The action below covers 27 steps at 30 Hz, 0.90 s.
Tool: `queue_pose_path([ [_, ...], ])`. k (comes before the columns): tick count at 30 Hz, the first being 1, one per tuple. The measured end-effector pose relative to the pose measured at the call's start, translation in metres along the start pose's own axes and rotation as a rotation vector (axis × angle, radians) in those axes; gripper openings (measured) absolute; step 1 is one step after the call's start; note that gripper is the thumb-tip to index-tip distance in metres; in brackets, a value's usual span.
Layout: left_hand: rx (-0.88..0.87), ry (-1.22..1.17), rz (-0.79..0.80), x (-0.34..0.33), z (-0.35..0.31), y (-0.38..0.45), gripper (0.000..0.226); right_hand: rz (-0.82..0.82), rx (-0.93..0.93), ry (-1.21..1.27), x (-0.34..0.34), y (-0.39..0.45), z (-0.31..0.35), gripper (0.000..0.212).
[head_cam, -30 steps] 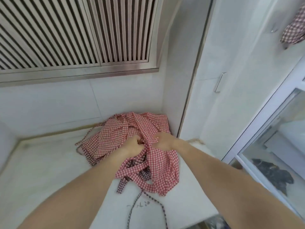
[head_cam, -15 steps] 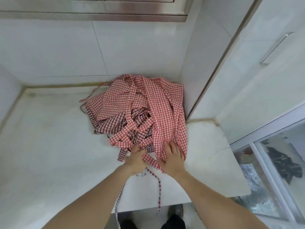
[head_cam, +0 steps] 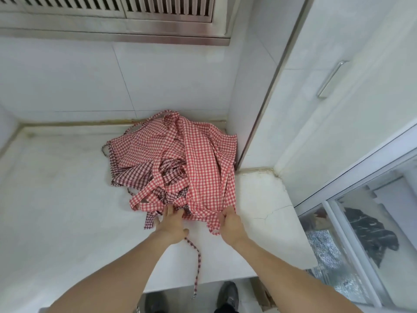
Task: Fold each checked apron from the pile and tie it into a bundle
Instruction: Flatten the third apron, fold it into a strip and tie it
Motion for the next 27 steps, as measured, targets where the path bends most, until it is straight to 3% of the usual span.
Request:
queue_pose_path([
  [5, -0.042, 0.012, -0.091, 0.032, -0.006, -0.004, 0.04, 0.039, 0.12, 0.136, 0.03, 0.011, 0.061, 0.032],
  [8, -0.114, -0.162, -0.111, 0.067, -0.008, -0.008, 0.028, 0.067, 0.211, 0.107, 0.061, 0.019, 0.11, 0.044],
  [10, -0.148, -0.287, -0.162, 0.101, -0.007, -0.013, 0.025, 0.139, 0.226, 0.073, 0.08, 0.019, 0.142, 0.03],
  [11, -0.165, -0.344, -0.208, 0.124, -0.007, -0.016, 0.023, 0.18, 0.221, 0.026, 0.091, 0.018, 0.157, 0.034],
  [13, -0.192, -0.485, -0.309, 0.168, -0.006, -0.024, 0.024, 0.287, 0.248, -0.199, 0.112, 0.014, 0.187, 0.084],
  [15, -0.222, -0.638, -0.382, 0.215, -0.007, -0.041, 0.027, 0.353, 0.309, -0.493, 0.133, 0.008, 0.224, 0.105],
  [17, -0.264, -0.701, -0.447, 0.253, -0.009, -0.057, 0.029, 0.327, 0.351, -0.65, 0.152, 0.008, 0.253, 0.085],
  [20, -0.352, -0.607, -0.596, 0.311, -0.008, -0.085, 0.028, 0.097, 0.448, -0.702, 0.191, 0.011, 0.303, 0.036],
  [24, -0.399, -0.24, -0.553, 0.357, -0.007, -0.118, 0.038, -0.184, 0.527, -0.567, 0.257, -0.004, 0.365, 0.031],
  [27, -0.319, -0.107, -0.526, 0.373, 0.0, -0.132, 0.044, -0.312, 0.575, -0.224, 0.303, -0.025, 0.395, 0.022],
])
Point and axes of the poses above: each hand's wrist, its own y-axis towards the middle knuckle, its own x-axis out of the back of the hand, z = x × y, the point moved 6 cm from there along y, towards the middle knuckle, and after that the axes turned 3 degrees about y, right-handed, at the moved point
